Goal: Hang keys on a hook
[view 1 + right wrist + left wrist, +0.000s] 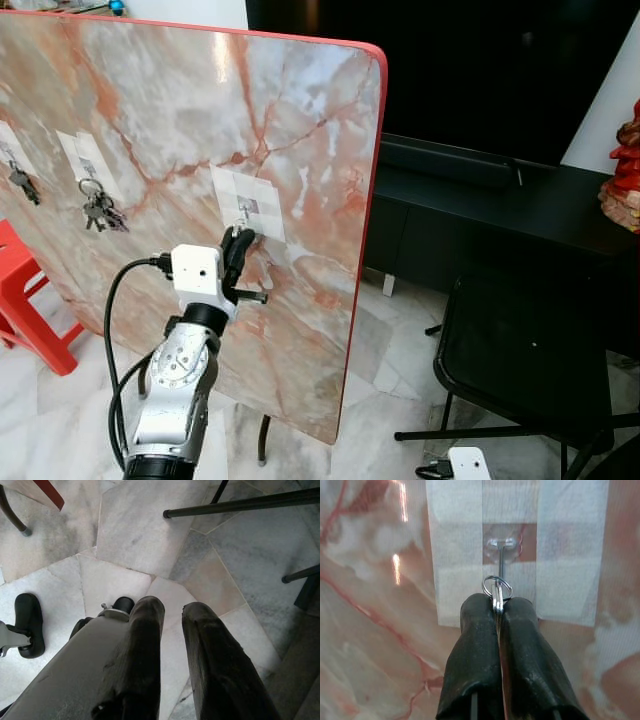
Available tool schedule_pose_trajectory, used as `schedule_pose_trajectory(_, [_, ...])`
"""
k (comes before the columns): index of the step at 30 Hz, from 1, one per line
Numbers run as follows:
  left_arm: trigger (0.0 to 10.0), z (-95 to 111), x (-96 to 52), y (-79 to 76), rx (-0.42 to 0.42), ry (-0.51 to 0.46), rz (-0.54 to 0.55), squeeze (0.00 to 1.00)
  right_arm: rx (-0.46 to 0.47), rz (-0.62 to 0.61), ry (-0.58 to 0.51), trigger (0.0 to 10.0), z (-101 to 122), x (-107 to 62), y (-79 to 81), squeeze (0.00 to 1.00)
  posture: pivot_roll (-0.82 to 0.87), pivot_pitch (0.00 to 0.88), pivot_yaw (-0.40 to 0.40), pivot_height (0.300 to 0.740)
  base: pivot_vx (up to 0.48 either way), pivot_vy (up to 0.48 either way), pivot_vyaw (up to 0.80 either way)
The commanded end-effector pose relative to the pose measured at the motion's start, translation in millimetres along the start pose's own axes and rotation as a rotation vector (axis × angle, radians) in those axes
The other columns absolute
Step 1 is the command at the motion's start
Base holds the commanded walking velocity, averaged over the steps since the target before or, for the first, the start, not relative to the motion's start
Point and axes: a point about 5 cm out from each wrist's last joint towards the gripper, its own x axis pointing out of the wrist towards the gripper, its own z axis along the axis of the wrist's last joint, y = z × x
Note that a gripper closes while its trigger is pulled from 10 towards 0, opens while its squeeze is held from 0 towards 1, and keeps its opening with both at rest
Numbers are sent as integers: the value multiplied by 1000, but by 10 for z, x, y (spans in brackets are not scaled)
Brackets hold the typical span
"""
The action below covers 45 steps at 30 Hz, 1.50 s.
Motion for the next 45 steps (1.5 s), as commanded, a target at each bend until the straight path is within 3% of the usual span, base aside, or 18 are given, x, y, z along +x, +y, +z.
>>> schedule_pose_trajectory(1, [10000, -29, 20, -5, 1, 27, -4, 0, -7, 0, -7, 10000, 27, 4, 9, 0, -21, 0, -27, 736, 0, 0, 0])
schedule_pose_trajectory(19, [10000, -71, 16, 13, 11, 56, 8, 0, -4, 0, -7, 10000, 26, 3, 11, 0, -21, 0, -28, 736, 0, 0, 0])
schedule_pose_trajectory(20, [10000, -76, 16, 19, 13, 58, 10, 471, -3, 0, -8, 10000, 26, 3, 12, 0, -22, 0, -28, 736, 0, 0, 0])
schedule_pose_trajectory(21, [10000, -79, 15, 23, 15, 59, 11, 471, -3, 0, -8, 10000, 26, 3, 12, 0, -22, 0, -27, 736, 0, 0, 0])
schedule_pose_trajectory(22, [10000, -81, 14, 26, 14, 60, 13, 1000, -3, 0, -8, 10000, 26, 3, 12, 0, -21, 0, -28, 736, 0, 0, 0])
schedule_pose_trajectory(35, [10000, -82, 25, 18, 2, 63, 5, 1000, 2, -1, -8, 10000, 22, 3, 13, 0, -21, 0, -26, 736, 0, 0, 0])
schedule_pose_trajectory(45, [10000, -113, -45, -5, -17, 86, -30, 1000, 1, -2, -7, 10000, 17, 2, 10, 0, -18, 0, -25, 736, 0, 0, 0])
